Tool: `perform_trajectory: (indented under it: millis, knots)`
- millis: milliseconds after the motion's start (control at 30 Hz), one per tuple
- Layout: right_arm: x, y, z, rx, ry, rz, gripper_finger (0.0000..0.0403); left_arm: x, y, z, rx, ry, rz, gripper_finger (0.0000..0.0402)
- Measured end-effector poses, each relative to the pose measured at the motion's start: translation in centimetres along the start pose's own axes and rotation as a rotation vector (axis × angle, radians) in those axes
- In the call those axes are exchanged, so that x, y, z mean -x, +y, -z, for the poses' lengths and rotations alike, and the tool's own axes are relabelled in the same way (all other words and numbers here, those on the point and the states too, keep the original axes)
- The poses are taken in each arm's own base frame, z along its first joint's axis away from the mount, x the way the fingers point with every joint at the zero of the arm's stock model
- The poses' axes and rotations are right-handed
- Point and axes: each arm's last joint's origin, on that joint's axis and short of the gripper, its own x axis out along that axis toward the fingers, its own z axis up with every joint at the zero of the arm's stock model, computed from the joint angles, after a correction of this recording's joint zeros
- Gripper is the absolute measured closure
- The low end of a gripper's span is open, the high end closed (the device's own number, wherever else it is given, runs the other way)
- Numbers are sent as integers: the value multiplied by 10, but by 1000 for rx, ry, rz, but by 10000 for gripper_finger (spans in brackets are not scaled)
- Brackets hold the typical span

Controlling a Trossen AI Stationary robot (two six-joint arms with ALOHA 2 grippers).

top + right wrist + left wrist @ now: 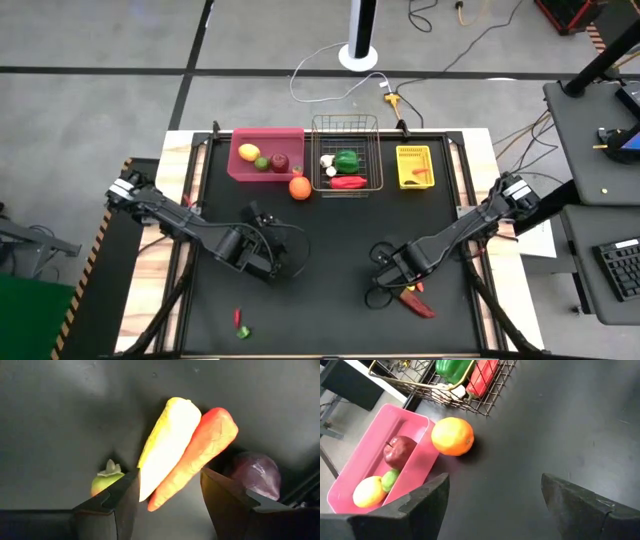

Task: Sort produce into baskets
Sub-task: Put the yellow corn into the gold mesh basket

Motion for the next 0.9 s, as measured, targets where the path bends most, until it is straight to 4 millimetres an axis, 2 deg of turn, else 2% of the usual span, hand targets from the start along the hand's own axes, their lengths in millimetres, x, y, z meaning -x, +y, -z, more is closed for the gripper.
perform_trajectory:
  millis: [200, 567, 900]
  knots:
    - [-4, 4, -2, -2, -27, -43, 198, -3, 2, -2, 0, 4, -9, 106]
    - [-27, 0, 0, -29, -46, -15, 126, -4, 2, -2, -11, 2, -8, 106]
    - [-57, -3, 2, -42, -62, -58, 130, -5, 3, -3, -6, 4, -13, 106]
